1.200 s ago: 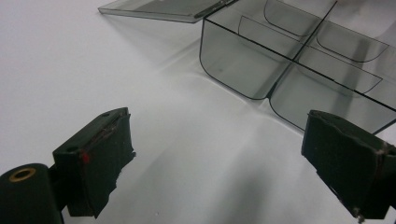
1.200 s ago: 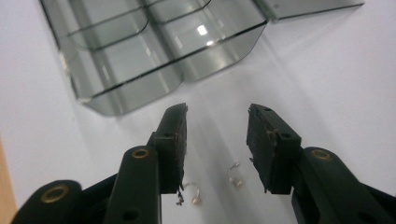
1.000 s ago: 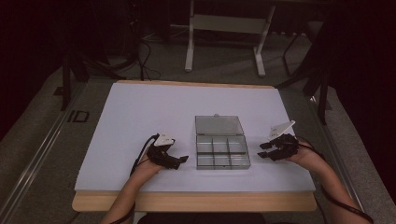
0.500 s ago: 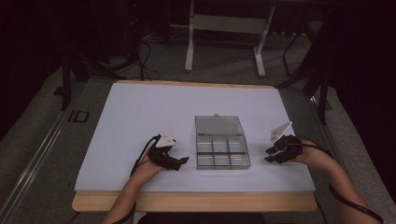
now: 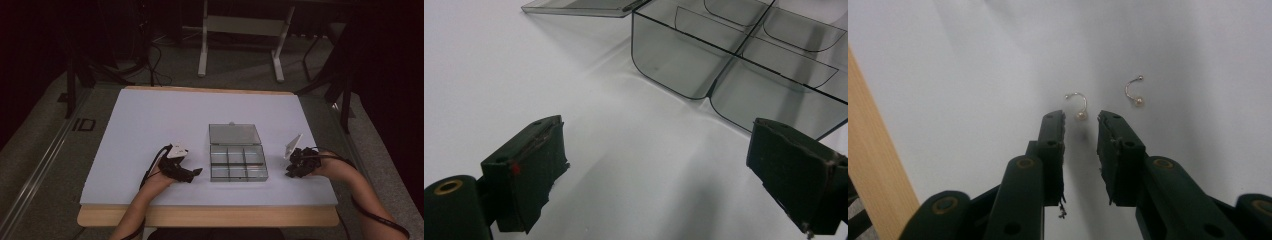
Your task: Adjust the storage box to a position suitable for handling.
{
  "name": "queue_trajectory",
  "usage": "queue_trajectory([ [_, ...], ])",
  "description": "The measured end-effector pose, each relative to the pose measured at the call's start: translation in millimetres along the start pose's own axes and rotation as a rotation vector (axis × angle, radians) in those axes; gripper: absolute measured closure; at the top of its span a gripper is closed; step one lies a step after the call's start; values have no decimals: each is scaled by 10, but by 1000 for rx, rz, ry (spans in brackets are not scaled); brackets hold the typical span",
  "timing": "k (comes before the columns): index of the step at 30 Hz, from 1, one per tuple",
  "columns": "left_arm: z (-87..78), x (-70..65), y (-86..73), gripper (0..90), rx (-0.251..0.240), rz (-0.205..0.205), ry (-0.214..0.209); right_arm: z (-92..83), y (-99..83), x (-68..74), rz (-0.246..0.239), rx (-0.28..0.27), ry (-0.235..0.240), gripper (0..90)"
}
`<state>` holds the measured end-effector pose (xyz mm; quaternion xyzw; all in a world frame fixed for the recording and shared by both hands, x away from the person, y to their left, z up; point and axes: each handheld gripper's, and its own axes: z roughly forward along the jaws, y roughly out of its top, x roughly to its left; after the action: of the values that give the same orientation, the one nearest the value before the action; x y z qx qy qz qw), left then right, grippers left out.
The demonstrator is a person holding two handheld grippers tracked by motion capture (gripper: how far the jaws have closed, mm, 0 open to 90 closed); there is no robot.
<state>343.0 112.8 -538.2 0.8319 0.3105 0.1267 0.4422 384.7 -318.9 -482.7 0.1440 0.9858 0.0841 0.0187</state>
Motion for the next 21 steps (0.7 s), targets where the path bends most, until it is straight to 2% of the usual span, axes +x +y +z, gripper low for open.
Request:
queue_trajectory([
  [12, -7, 4, -3, 94, -4, -6, 3, 117, 104, 13, -12, 68, -9, 757],
  [19, -6, 7, -3, 94, -2, -5, 1, 130, 172, 32, -10, 112, 0, 849],
  [21, -6, 7, -3, 93, -3, -5, 1, 132, 186, 31, -13, 120, -1, 851],
])
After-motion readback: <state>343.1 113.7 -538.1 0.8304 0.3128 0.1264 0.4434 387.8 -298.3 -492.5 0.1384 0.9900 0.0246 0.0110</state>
